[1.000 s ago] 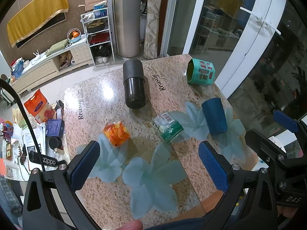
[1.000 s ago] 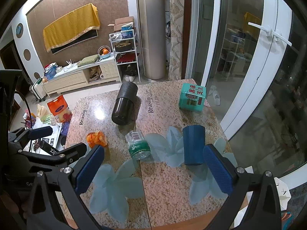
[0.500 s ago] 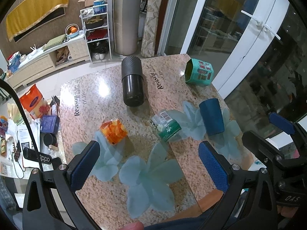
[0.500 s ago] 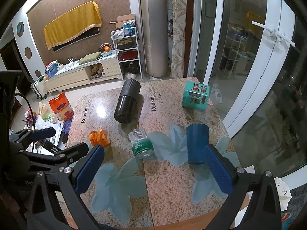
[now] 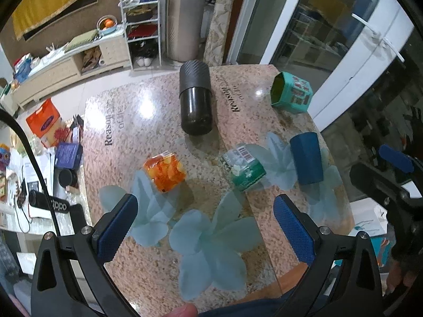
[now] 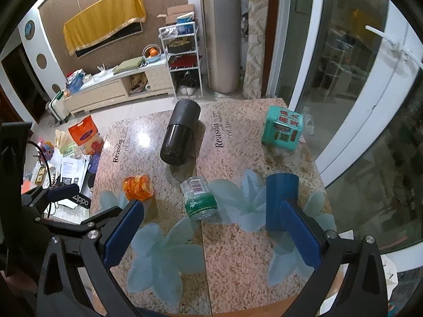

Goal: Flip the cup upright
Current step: 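Move the right tool toward the black tumbler lying on its side, then close the right gripper around the black tumbler's body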

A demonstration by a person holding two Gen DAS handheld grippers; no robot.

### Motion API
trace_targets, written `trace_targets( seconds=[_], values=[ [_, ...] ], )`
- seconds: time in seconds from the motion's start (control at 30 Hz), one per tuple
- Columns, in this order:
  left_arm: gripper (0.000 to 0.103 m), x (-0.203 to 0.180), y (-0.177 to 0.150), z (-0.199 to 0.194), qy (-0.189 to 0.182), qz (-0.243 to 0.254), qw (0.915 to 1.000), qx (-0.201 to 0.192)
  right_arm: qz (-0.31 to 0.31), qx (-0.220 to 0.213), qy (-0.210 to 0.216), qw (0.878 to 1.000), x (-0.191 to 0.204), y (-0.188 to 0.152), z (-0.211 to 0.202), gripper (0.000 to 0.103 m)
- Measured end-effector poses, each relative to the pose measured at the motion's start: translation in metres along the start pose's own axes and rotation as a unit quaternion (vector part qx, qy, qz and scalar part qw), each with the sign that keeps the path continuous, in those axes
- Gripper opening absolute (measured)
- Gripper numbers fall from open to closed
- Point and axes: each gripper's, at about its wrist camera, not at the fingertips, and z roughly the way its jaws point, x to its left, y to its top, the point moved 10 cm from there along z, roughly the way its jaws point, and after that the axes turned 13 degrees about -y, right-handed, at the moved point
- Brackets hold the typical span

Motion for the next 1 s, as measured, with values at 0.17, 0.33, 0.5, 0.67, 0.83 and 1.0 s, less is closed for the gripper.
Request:
trace_targets(
  seconds=[0.17,0.33,0.5,0.67,0.83,1.0],
  values=[
    [0.103,0.019,-0.001,0.011,0.003,-0.033,0.9994,0.012,-0.024,0.018,0.008,1.0,0.009,0.013,0.017,0.103],
    [0.103,0.035,-0.001,0.02,0.01,-0.061,0.9978,0.023,-0.044,0.043,0.024,0.998,0.022,0.023,0.038,0.103],
    [0.103,0.051,-0.004,0.036,0.017,-0.093,0.9948,0.038,-0.074,0.06,0.036,0.995,0.042,0.038,0.062,0.103],
    [0.103,0.064,-0.006,0.054,0.021,-0.116,0.9917,0.052,-0.095,0.081,0.052,0.991,0.055,0.053,0.084,0.103],
    [0.103,0.071,-0.005,0.069,0.018,-0.134,0.9887,0.063,-0.108,0.11,0.063,0.986,0.065,0.062,0.105,0.103],
    [0.103,0.078,-0.005,0.081,0.022,-0.145,0.9865,0.073,-0.124,0.136,0.07,0.98,0.08,0.07,0.13,0.103]
  ],
)
